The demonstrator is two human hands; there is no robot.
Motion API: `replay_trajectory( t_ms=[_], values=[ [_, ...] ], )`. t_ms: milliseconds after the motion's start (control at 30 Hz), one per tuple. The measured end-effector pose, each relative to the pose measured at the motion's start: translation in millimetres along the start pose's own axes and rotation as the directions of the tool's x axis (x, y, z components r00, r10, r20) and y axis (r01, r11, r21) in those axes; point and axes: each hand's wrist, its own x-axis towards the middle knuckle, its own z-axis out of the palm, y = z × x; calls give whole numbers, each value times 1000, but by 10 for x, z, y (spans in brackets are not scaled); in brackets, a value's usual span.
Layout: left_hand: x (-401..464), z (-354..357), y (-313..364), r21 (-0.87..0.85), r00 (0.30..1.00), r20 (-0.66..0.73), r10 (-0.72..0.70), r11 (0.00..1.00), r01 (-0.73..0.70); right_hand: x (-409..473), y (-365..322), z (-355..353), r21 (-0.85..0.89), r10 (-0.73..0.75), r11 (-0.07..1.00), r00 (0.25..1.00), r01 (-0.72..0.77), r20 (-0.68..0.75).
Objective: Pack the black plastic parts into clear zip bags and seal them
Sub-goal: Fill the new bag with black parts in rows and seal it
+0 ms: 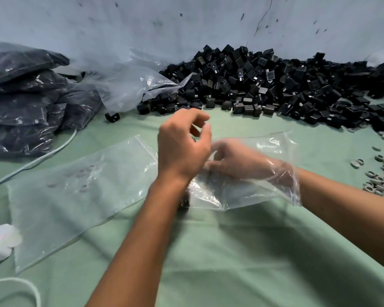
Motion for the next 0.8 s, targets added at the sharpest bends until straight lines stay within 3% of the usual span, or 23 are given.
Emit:
replay_trajectory(
  t_ms=[100,233,433,700,800],
  values=[
    [-30,-281,-589,35,954,-93,-287,956,291,58,19,78,205,55,977,997,-65,56],
    [-140,-336,-969,3,881,-107,-460,886,463,142,109,136,394,73,911,989,-118,127],
    [-143,-231,-1050,79,899,44,-435,899,431,225,189,161,412,58,902,981,-131,186],
    [-165,-207,-962,71,896,97,-433,901,428,308,135,198,318,17,945,979,-83,204],
    [-127,-230,-874,192,942,136,-305,941,277,291,160,221,289,8,956,988,-53,153]
  ],
)
